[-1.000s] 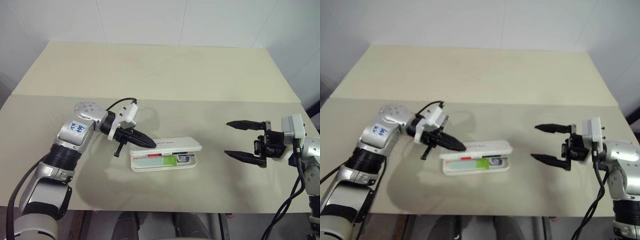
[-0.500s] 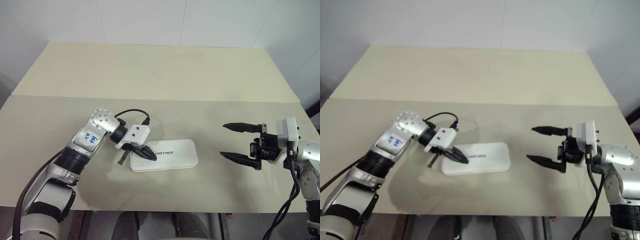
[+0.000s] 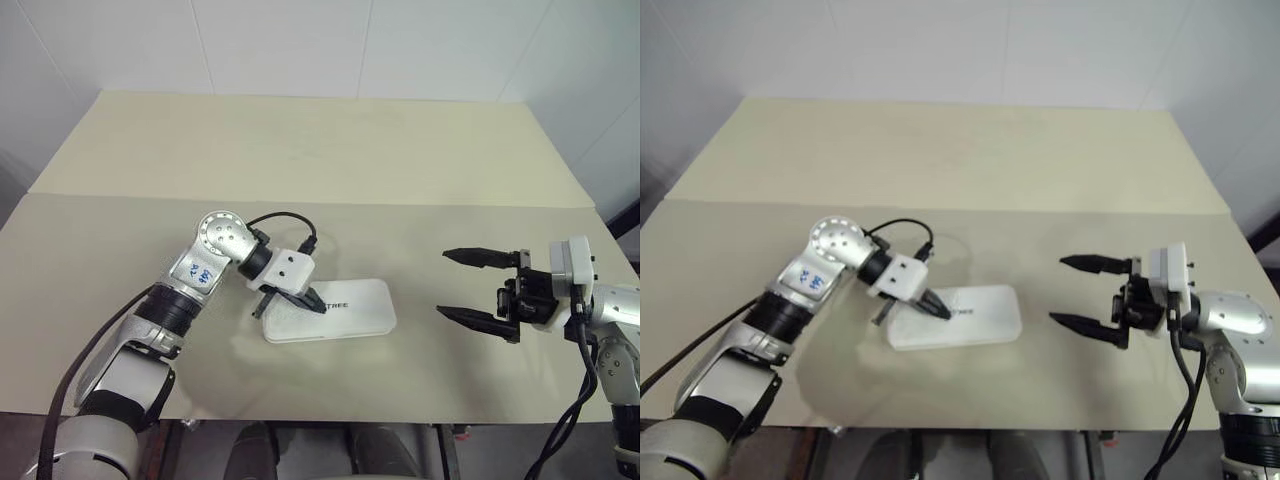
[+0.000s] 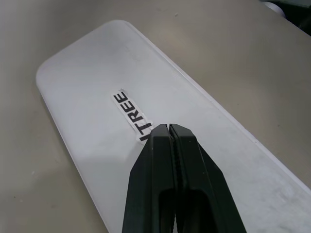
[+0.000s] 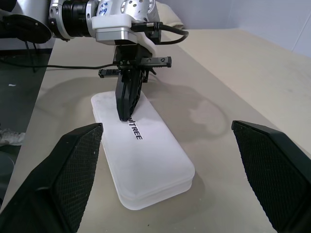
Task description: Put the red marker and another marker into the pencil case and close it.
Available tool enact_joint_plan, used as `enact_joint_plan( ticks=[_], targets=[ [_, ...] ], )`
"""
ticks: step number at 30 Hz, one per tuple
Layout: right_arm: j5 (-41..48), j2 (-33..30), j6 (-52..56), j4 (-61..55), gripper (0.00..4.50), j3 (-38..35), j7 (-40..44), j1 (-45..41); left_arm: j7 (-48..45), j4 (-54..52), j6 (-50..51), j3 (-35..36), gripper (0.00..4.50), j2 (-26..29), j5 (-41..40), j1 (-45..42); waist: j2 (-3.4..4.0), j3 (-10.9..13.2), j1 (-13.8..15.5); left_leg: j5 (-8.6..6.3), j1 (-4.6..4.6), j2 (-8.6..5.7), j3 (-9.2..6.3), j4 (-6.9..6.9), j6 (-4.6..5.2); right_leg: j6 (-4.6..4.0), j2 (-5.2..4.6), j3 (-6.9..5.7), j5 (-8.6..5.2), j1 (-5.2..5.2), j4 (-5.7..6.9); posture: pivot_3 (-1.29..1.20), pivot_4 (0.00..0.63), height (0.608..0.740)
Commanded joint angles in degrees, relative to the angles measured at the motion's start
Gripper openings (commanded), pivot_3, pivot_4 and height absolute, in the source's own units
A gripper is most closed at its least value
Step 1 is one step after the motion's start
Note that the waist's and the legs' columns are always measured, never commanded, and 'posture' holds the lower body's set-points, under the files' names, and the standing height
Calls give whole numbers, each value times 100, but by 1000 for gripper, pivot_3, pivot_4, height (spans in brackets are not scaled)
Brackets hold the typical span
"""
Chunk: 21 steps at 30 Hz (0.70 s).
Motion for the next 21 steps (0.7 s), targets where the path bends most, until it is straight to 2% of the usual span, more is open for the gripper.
enact_joint_plan(
  ticks=[1,2,4,8,16,21],
  targets=[
    [122,-84,-7,-90,4500,-103,37,-70,198,-25,-3,395,27,-159,-344,142,0,0,-2,-1,-3,0,0,-2,1,43,0,-1,23,-4,1,0,150,740],
    [113,-82,-1,-79,4500,-95,31,-89,258,-92,37,557,27,-199,-493,184,0,0,-2,-2,-7,0,0,-3,1,79,0,-1,44,-10,2,0,150,740],
    [84,-72,0,-49,4500,-67,18,-126,455,-265,179,884,27,-188,-705,328,0,0,-2,-2,-29,1,0,-7,0,80,0,-3,48,-37,6,0,150,740],
    [27,-56,6,9,4500,-9,-14,-215,610,-1000,800,1694,27,-127,-1689,813,3,2,-5,-5,-56,9,0,-10,-4,71,2,-12,40,-79,29,0,150,740],
    [-57,-107,-16,346,4500,132,107,-569,1143,-2228,1567,2628,27,650,-2086,2254,6,4,-19,-7,-51,11,1,-1,-7,66,2,-19,37,-75,35,0,150,740],
    [-156,-182,-156,791,4500,172,384,-896,1080,-2543,1794,3091,1510,1138,-2373,2869,6,5,-9,-7,-48,12,2,-4,-7,63,-1,-20,37,-75,35,0,150,740]
  ],
)
